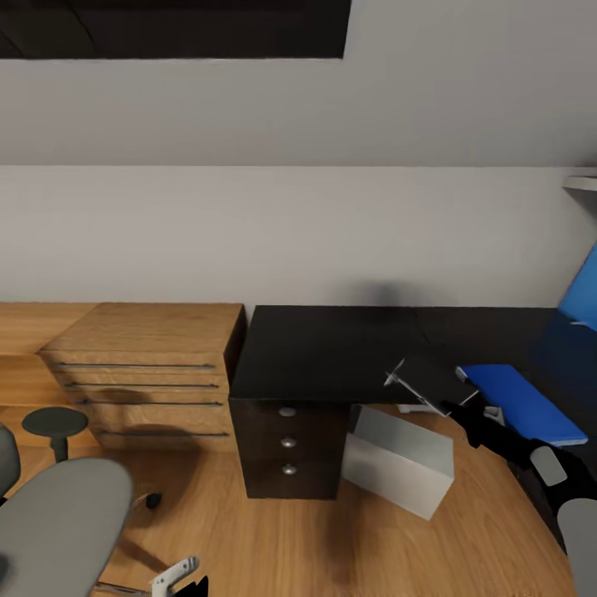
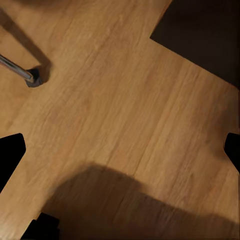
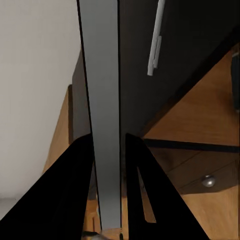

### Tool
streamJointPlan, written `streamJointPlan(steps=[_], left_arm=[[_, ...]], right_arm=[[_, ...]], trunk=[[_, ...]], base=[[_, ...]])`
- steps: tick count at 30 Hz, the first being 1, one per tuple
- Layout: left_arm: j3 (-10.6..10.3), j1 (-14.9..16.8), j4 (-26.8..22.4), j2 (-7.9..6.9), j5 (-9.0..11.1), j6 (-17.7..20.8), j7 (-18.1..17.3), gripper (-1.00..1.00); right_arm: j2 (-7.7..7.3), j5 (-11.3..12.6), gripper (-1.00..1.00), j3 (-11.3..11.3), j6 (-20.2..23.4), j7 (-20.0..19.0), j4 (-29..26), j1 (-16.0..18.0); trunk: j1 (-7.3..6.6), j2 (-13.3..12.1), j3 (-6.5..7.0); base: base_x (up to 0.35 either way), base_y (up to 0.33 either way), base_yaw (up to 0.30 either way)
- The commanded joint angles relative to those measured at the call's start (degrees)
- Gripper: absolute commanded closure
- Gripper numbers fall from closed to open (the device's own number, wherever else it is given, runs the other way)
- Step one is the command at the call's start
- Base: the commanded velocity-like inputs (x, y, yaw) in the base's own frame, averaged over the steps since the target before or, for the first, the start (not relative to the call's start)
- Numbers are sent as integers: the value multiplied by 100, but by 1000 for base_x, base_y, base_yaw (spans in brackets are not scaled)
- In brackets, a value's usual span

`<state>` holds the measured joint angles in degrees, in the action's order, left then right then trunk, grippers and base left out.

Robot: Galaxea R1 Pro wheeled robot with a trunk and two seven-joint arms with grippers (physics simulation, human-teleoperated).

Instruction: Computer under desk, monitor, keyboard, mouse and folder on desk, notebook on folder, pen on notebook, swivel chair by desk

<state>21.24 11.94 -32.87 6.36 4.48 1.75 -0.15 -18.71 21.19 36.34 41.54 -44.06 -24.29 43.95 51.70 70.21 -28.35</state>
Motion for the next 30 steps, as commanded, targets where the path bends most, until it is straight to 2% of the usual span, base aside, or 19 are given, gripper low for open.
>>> streamJointPlan(steps=[1, 8, 18, 30], left_arm=[[16, 1, -3, 5, 46, 18, -2, -100], [16, 1, 7, 5, 44, 18, -1, -100], [18, 1, 8, 5, 44, 18, -2, -100], [12, 1, 56, -3, 49, 18, -3, -100]], right_arm=[[-5, 17, 100, 31, 27, -61, 4, 8], [-22, 17, 100, 31, 8, -295, 4, 8], [-73, 17, 100, 31, 0, -393, 3, 8], [-143, 17, 100, 31, -5, -401, 3, 8]], trunk=[[0, 4, -6], [0, 4, -6], [0, 4, -6], [0, 4, -6]], base=[[0, 0, -260], [0, 0, -260], [1, -1, -259], [132, -87, -185]])
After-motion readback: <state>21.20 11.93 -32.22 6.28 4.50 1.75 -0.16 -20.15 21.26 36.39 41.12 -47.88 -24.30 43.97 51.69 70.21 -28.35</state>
